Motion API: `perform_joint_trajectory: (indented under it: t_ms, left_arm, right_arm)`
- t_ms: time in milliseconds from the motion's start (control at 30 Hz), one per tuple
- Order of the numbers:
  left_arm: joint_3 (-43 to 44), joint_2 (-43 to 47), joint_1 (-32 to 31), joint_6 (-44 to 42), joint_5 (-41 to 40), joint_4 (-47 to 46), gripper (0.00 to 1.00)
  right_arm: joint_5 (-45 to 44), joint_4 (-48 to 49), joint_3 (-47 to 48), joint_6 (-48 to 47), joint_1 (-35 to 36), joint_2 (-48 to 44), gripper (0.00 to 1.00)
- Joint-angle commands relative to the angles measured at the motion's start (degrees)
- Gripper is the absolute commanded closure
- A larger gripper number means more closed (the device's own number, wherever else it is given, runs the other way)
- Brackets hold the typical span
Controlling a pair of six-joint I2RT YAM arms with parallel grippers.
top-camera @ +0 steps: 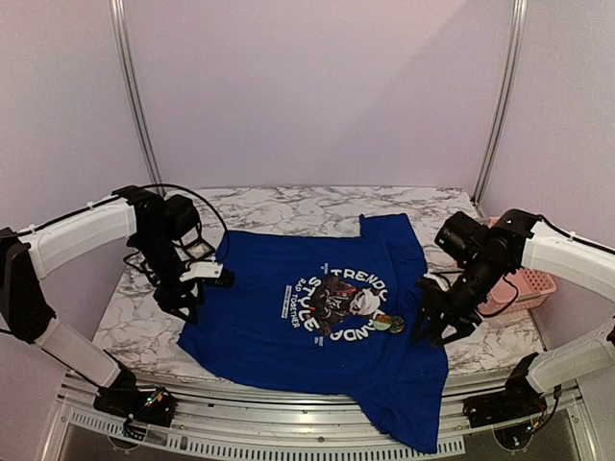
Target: Pin the brooch onto the clothing
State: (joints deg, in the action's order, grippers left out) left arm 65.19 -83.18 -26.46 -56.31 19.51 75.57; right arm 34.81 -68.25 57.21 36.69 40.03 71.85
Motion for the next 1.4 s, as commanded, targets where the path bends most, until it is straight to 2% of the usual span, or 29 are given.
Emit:
perform_joint_trajectory:
  t_ms: [0, 67, 167, 267, 367, 533, 600, 767, 933, 1100, 1200, 1367]
  left_arm:
    - [11.0, -3.08, -0.17, 14.54, 1.43, -15.1, 0.45]
    - [12.29, -6.36, -0.17, 22.58, -6.93, -27.99, 0.59]
    - [13.8, -13.99, -0.06, 27.97, -18.47, -42.33, 0.66]
    - [17.85, -22.82, 0.12, 29.24, -26.15, -47.61, 0.69]
    - [22.57, -31.19, 0.48, 29.87, -29.75, -48.49, 0.71]
    - [24.33, -39.34, 0.72, 28.55, -34.0, -50.09, 0.73]
    - [24.41, -41.38, 1.46, 28.12, -36.72, -50.8, 0.73]
    - [27.22, -46.13, 4.34, 29.04, -41.01, -51.87, 0.73]
    - [31.3, -51.1, 6.03, 27.39, -44.5, -51.25, 0.73]
    - [35.9, -54.8, 6.84, 26.77, -46.07, -50.23, 0.73]
    - [39.11, -56.96, 7.16, 26.7, -46.97, -48.88, 0.73]
    - [39.04, -57.06, 7.66, 26.42, -47.81, -48.79, 0.73]
  right_arm:
    - [-22.89, 10.26, 13.54, -5.9, -7.2, 7.99, 0.49]
    - [-30.09, 18.61, 16.5, -8.34, -10.16, 15.63, 0.61]
    - [-34.03, 30.83, 18.58, -10.98, -16.46, 24.62, 0.81]
    - [-38.84, 35.44, 24.94, -13.73, -19.92, 33.58, 0.9]
    - [-37.39, 36.39, 31.48, -17.25, -21.66, 43.62, 0.96]
    - [-33.42, 36.38, 34.07, -19.5, -24.0, 54.77, 0.98]
    - [-34.4, 35.38, 36.67, -20.21, -24.45, 58.56, 0.97]
    - [-41.47, 26.83, 55.1, -22.35, -26.45, 71.48, 0.96]
    - [-39.07, 23.79, 70.62, -23.8, -29.23, 79.41, 0.93]
    - [-38.94, 25.29, 78.14, -29.8, -29.31, 83.37, 0.92]
    - [-40.2, 29.41, 79.19, -32.42, -29.47, 83.56, 0.91]
    - [-40.46, 35.0, 82.01, -33.74, -30.63, 82.31, 0.88]
